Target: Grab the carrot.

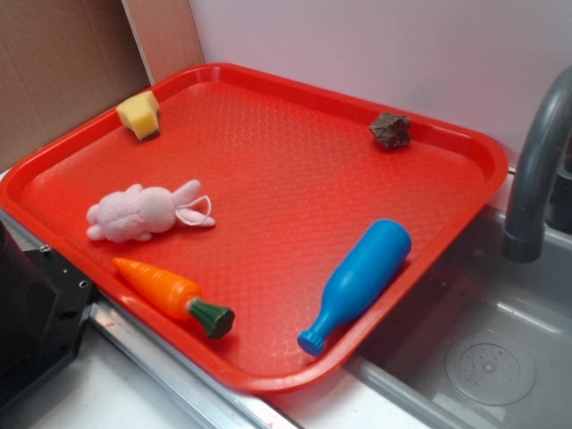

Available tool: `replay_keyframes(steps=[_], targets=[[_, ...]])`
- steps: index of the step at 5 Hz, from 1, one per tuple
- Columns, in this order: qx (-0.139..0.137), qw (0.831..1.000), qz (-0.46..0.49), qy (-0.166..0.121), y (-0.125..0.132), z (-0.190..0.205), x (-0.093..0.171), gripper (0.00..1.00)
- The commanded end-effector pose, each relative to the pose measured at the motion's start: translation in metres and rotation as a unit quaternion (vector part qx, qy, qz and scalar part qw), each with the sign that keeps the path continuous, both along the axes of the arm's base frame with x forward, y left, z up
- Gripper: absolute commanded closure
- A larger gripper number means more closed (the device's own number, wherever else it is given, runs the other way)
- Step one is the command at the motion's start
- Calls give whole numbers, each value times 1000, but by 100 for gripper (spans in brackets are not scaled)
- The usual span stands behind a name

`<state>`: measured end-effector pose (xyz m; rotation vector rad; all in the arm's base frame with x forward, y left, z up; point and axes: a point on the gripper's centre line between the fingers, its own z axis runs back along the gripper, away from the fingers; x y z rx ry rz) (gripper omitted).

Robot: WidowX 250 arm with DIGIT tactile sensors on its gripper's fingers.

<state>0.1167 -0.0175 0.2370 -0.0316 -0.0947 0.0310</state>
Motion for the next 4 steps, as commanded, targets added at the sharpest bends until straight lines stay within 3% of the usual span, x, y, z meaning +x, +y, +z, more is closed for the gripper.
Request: replay_keyframes(steps=[1,2,3,4], targets=[[0,1000,0,0,0,0,0,0],[2,992,-125,4,-29,-46,9,0],[-3,968,-247,48,-52,-76,-5,0],[-2,930,-366,25,-53,-108,-15,0]])
